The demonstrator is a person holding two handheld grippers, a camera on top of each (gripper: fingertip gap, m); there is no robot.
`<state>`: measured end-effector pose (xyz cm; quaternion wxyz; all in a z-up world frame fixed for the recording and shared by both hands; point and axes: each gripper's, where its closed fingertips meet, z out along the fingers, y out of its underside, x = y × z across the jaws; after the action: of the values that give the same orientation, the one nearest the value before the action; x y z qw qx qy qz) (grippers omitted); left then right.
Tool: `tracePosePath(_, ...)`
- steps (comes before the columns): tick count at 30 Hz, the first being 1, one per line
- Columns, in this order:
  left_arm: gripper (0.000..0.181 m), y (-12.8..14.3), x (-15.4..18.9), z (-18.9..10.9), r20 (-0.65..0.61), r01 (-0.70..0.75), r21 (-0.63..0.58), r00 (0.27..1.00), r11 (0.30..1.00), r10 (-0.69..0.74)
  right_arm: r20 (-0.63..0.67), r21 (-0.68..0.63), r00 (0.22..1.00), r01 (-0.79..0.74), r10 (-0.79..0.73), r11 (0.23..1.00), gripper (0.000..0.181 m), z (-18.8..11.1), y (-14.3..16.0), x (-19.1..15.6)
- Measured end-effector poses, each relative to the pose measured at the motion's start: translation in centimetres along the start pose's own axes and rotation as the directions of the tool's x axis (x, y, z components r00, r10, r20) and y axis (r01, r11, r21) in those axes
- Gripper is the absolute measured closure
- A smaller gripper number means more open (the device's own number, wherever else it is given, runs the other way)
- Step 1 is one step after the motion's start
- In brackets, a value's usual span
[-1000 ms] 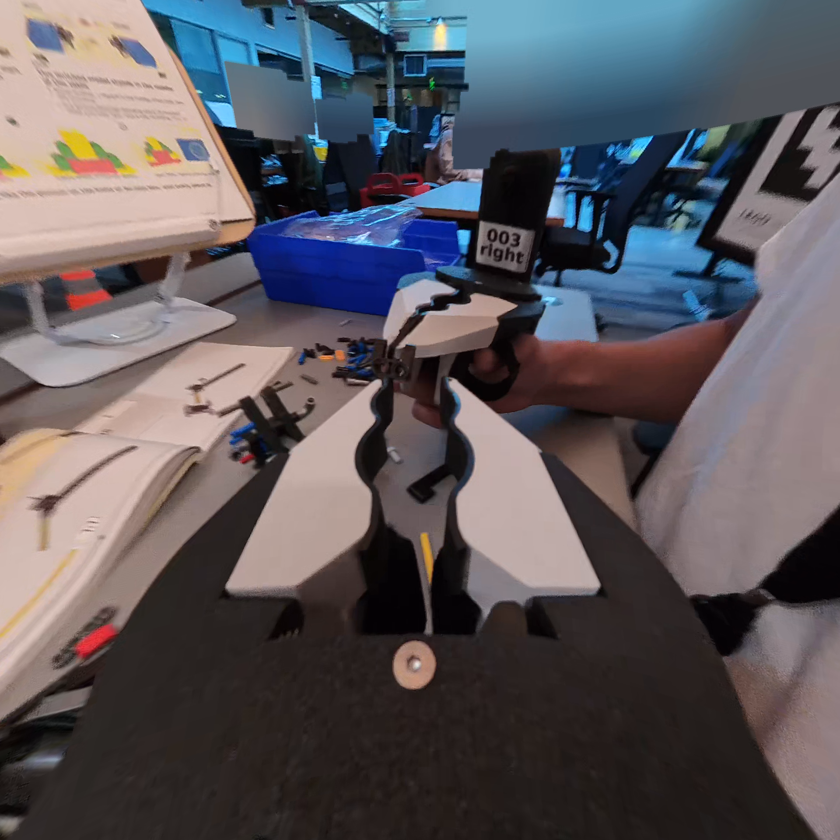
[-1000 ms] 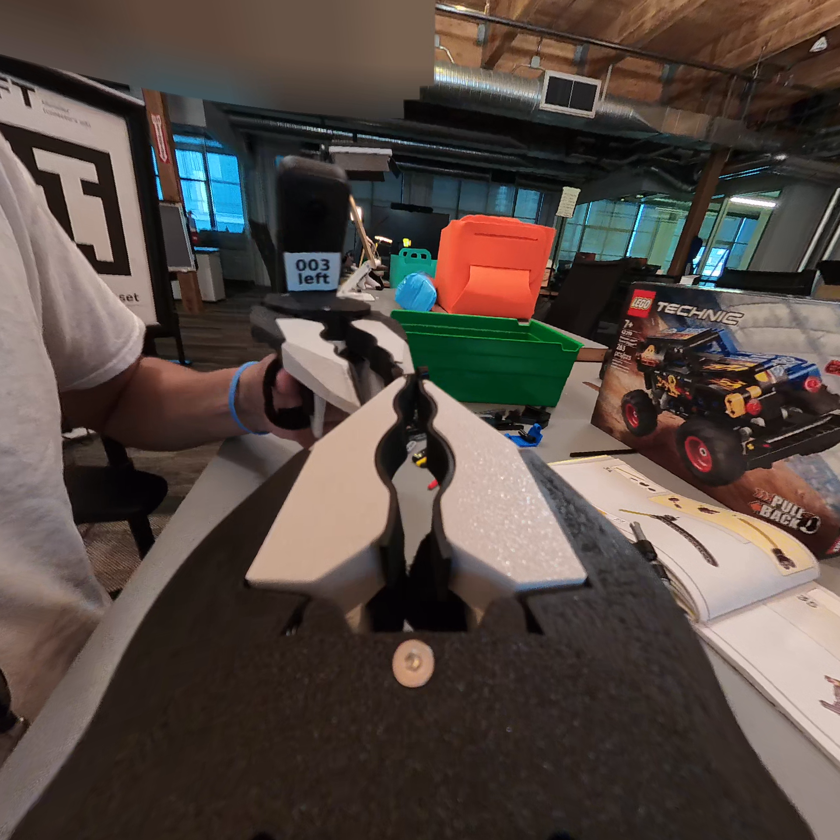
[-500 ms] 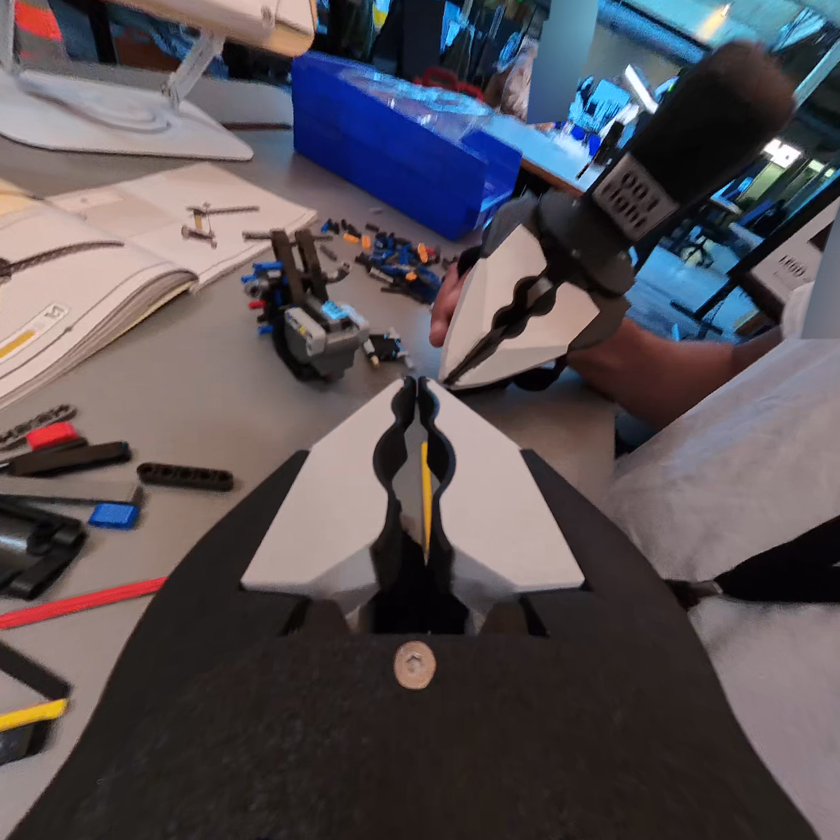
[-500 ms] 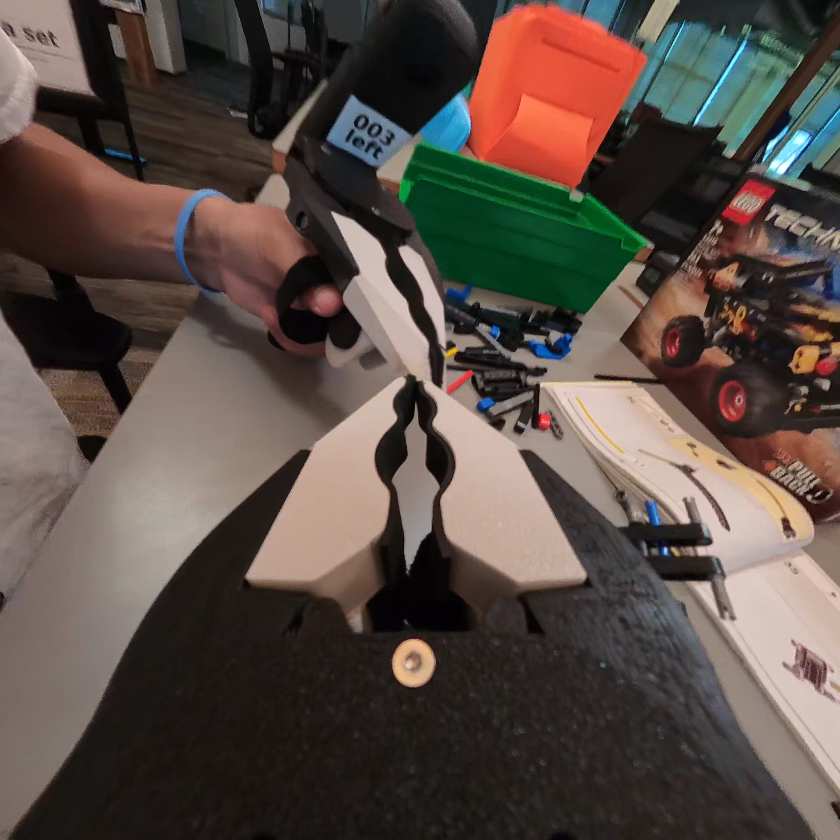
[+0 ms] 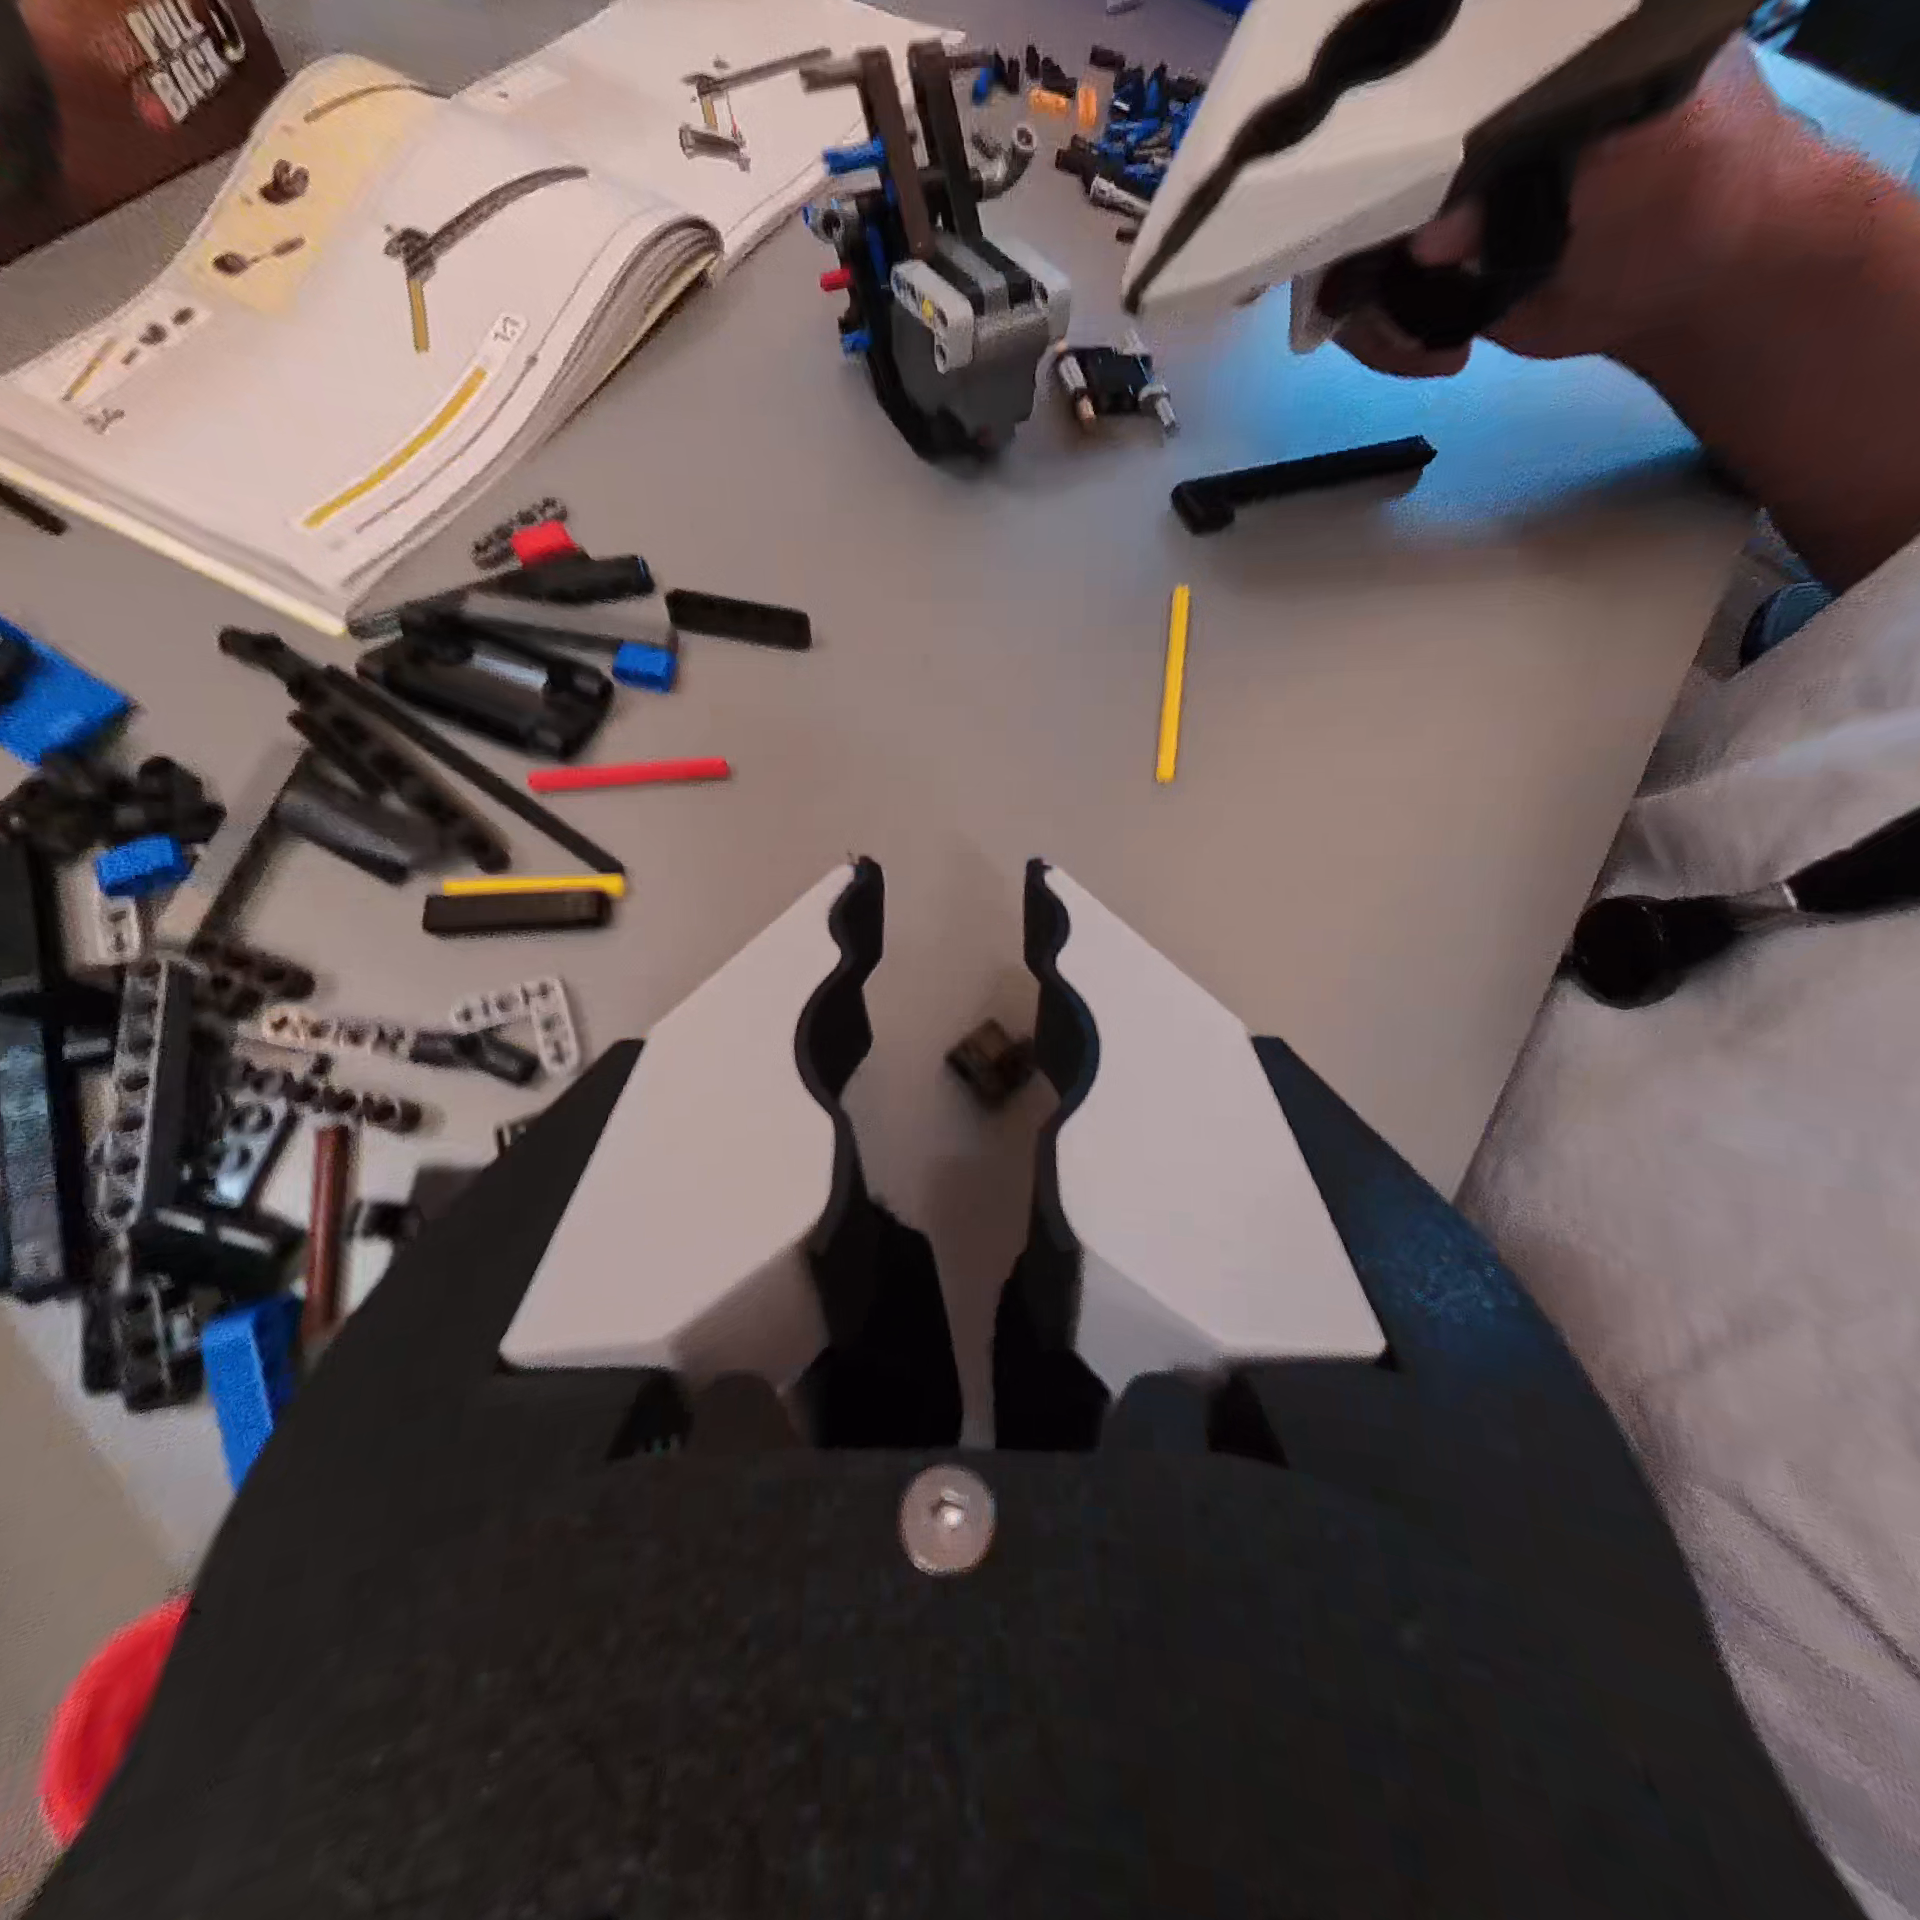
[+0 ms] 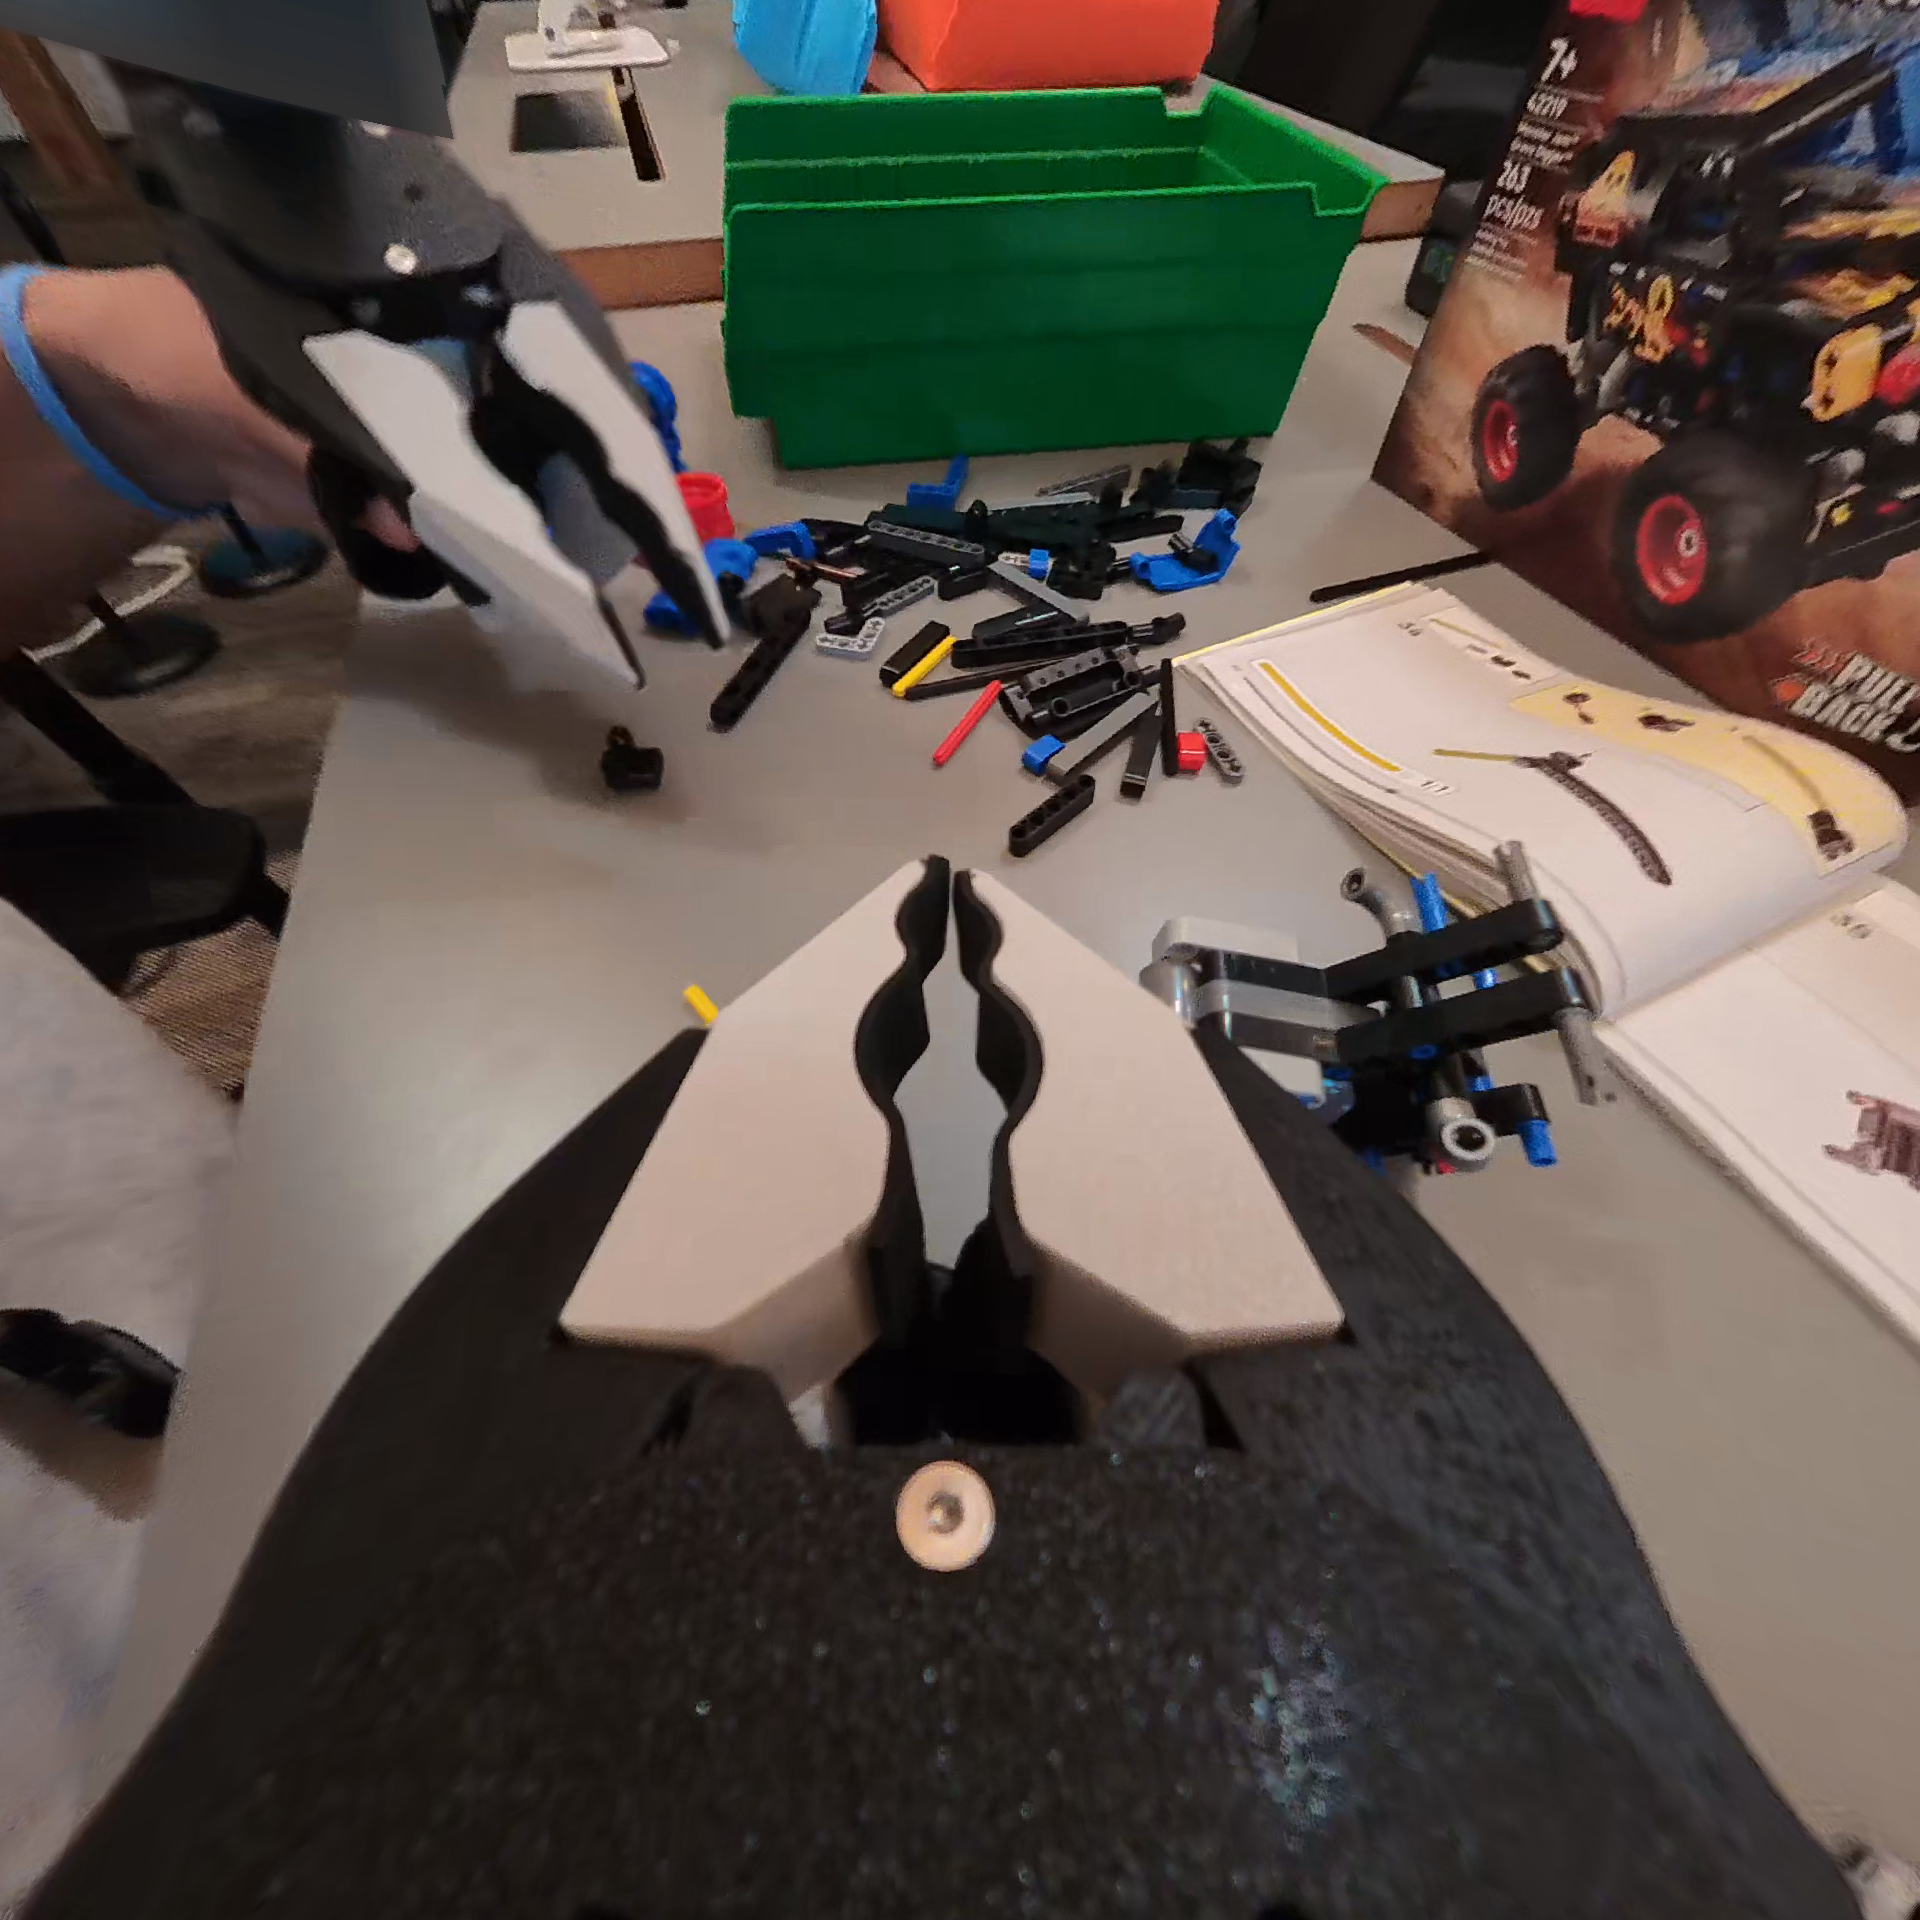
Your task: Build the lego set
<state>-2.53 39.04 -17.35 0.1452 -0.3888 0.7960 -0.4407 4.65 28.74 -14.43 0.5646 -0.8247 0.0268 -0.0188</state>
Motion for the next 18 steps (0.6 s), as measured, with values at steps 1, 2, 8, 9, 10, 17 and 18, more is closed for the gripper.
tracePosePath(1, 0.156, 0.3, 0.2, -0.3, 0.019, 0.008, 0.017, 1.0, 1.0, -0.008, -0.001, 0.001, 1.0, -0.018, 0.018, 1.0, 0.181, -0.2, -0.1, 0.1)
tracePosePath(2, 0.157, 0.5, 0.3, -0.6, 0.038, 0.022, 0.045, 0.999, 0.999, -0.023, -0.014, 0.003, 0.999, -0.03, 0.03, 1.0, 0.18, -0.5, -0.1, 0.3)
tracePosePath(8, 0.16, -1.1, -1.2, -2.0, 0.301, 0.027, 0.276, 0.947, 0.961, -0.113, -0.332, 0.029, 0.937, -0.106, 0.11, 0.994, 0.175, -6.1, 0.9, 6.0)
tracePosePath(9, 0.162, -1.8, -1.3, -2.3, 0.33, 0.011, 0.316, 0.936, 0.949, -0.121, -0.372, 0.036, 0.919, -0.126, 0.13, 0.991, 0.173, -7.1, 1.4, 7.0)
tracePosePath(10, 0.162, -2.4, -1.6, -2.4, 0.351, -0.002, 0.343, 0.928, 0.939, -0.126, -0.402, 0.042, 0.902, -0.152, 0.156, 0.987, 0.17, -8.0, 1.9, 7.9)
tracePosePath(17, 0.164, -6.2, -4.6, -1.2, 0.338, -0.004, 0.35, 0.933, 0.937, -0.122, -0.49, 0.057, 0.841, -0.234, 0.231, 0.971, 0.16, -10.5, 5.2, 12.0)
tracePosePath(18, 0.164, -6.8, -5.1, -1.0, 0.33, -0.005, 0.362, 0.936, 0.932, -0.123, -0.475, 0.053, 0.84, -0.271, 0.263, 0.961, 0.155, -10.3, 5.6, 12.0)
